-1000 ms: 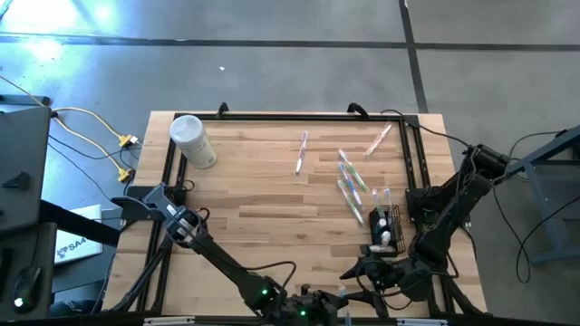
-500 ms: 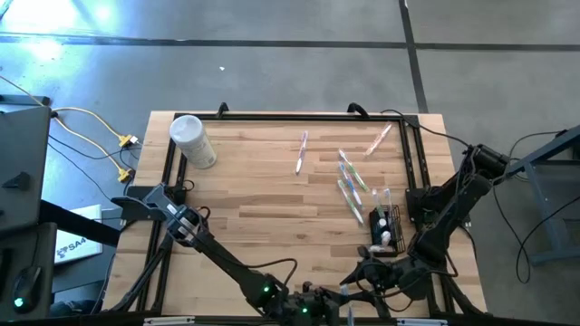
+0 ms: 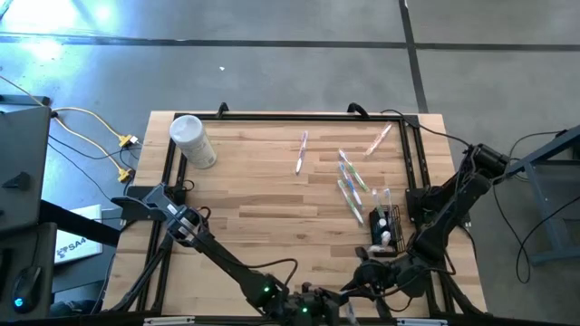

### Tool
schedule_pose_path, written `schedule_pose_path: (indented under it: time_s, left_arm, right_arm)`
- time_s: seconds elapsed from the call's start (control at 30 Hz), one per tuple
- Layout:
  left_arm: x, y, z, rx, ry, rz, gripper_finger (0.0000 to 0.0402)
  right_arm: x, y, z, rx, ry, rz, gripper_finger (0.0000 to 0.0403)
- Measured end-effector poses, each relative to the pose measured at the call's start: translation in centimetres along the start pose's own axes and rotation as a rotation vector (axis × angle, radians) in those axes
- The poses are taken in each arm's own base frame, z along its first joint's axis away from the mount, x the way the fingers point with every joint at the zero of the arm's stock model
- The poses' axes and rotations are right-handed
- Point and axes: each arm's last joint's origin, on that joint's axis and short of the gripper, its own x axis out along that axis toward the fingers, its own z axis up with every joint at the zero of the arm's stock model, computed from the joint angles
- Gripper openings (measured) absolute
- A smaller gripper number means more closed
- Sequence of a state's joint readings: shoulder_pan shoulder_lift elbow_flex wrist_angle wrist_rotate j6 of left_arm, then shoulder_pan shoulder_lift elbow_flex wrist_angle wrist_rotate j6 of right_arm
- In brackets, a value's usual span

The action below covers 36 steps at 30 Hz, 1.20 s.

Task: Pick & Place toothbrushing station
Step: Put the left blue toothbrush into the black mesh organizer

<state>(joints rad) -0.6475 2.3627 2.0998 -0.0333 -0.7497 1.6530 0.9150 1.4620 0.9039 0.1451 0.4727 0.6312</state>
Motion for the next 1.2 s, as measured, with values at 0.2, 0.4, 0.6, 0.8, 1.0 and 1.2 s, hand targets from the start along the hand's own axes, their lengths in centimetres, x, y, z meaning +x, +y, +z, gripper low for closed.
schedule_pose_path:
  time_s: [0.2,0.4,0.6,0.8,1.0,1.2]
  left_arm:
    - [0.1,0.0,0.2,-0.140,-0.086,-0.002,0.0001]
    - [0.1,-0.3,0.2,-0.165,-0.101,-0.031,0.0022]
    - [-0.1,-0.2,0.4,-0.169,-0.108,-0.025,0.0098]
    - [-0.1,-0.2,0.4,-0.189,-0.109,-0.020,0.0154]
    - [-0.1,-0.4,0.3,-0.277,-0.102,-0.049,0.0170]
    - [-0.1,-0.9,0.3,-0.328,-0.094,-0.092,0.0171]
  right_arm:
    - [0.0,0.0,-0.1,-0.006,0.014,0.009,0.0015]
    - [-0.1,0.0,-0.4,-0.021,0.025,0.000,0.0014]
    - [-0.6,0.3,-0.7,-0.036,0.051,0.002,0.0013]
    - [-3.1,1.2,-0.8,-0.038,0.076,0.010,0.0013]
    - [-8.4,2.7,-0.3,-0.063,-0.001,0.011,0.0013]
    - [-14.4,3.2,-0.5,-0.134,-0.171,-0.080,0.0013]
